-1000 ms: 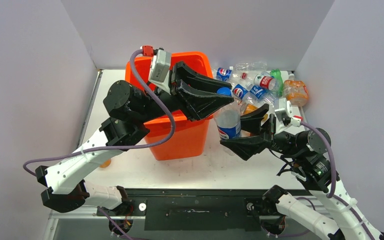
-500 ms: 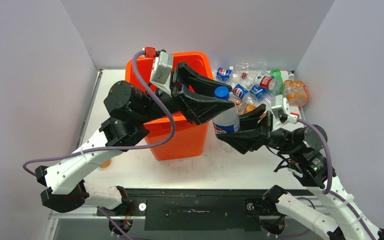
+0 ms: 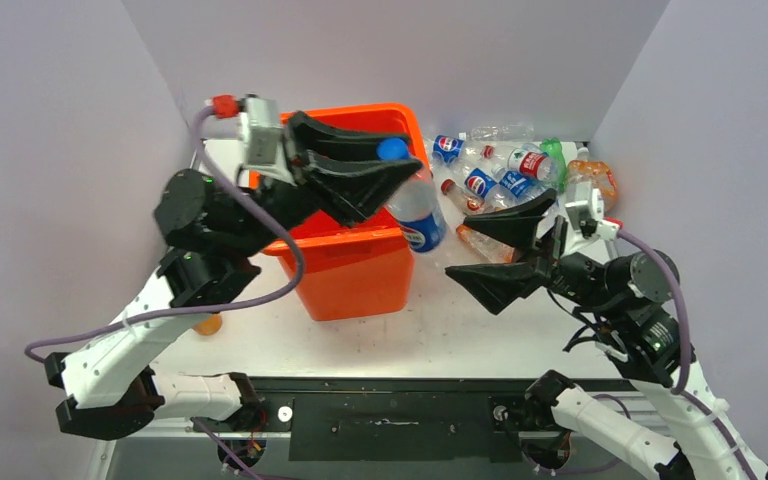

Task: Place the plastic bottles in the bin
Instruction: Pick up the plastic bottle at the center of the board, then place the plastic bottle in the trash bin.

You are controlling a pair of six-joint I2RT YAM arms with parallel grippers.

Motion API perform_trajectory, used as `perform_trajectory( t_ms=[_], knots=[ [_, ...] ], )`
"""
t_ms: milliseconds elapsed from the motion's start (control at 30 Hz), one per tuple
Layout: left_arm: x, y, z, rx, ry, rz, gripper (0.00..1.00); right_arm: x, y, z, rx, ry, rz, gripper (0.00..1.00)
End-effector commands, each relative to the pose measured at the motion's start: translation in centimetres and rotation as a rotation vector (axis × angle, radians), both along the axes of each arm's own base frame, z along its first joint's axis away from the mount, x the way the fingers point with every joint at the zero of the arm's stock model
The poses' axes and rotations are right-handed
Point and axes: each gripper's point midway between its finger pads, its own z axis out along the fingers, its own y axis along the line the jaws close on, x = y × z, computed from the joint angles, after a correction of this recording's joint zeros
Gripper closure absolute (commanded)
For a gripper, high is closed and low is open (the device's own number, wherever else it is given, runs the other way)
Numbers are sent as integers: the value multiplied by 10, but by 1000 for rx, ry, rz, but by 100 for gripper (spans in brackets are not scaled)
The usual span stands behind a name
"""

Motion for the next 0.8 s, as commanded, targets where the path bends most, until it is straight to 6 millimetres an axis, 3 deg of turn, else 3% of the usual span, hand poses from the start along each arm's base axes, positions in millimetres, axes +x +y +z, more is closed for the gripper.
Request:
perform_trajectory(
  t_ms=[0,100,233,333,500,667,700,767],
  knots=[
    [12,99,72,-230,-120,319,100,4,-37,27,46,-61,-196,10],
    [30,132,81,-260,-153,493,100,19,-54,14,52,-30,-328,10],
    [66,141,71,-167,-155,690,100,47,-71,-18,16,67,-500,10],
    [100,131,49,-82,-132,762,100,70,-88,-45,-7,154,-655,10],
    [161,98,5,54,13,682,100,93,-110,-85,-45,254,-846,10],
    [196,74,-28,130,98,634,99,107,-141,-118,-77,365,-1060,10],
    [198,68,-34,147,103,616,90,109,-145,-124,-86,377,-1087,10],
    [199,63,-37,165,109,596,47,111,-151,-134,-106,398,-1134,10]
  ],
)
